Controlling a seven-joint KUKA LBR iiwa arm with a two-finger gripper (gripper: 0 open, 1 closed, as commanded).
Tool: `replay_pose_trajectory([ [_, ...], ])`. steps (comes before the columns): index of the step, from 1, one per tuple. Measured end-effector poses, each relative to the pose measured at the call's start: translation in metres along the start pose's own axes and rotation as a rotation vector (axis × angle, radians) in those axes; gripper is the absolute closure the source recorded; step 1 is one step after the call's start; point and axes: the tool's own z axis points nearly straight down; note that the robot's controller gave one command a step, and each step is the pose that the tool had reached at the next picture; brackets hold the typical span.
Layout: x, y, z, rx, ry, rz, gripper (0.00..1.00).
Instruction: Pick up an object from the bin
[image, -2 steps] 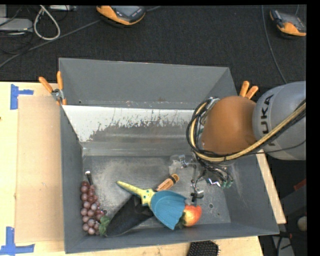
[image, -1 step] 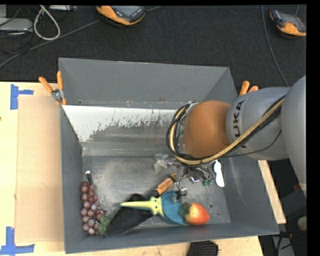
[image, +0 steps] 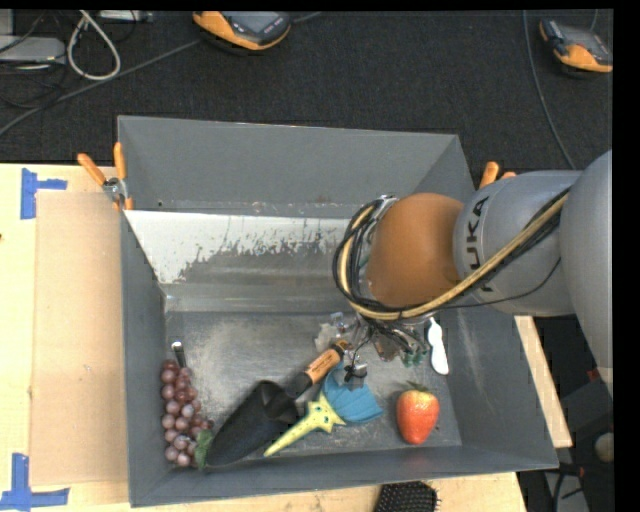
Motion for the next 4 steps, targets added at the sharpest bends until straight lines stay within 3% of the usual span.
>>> replay_pose_trajectory([
  [1, 0.0, 0.0, 0.0, 0.0, 0.0, 0.0, 1.0],
  [2, 0.004, 0.001, -0.036, -0.002, 0.013, 0.001, 1.0],
  [3, 0.001, 0.001, -0.064, 0.0, 0.004, 0.001, 1.0],
  [4, 0.005, 0.002, -0.084, -0.004, 0.019, 0.003, 1.0],
])
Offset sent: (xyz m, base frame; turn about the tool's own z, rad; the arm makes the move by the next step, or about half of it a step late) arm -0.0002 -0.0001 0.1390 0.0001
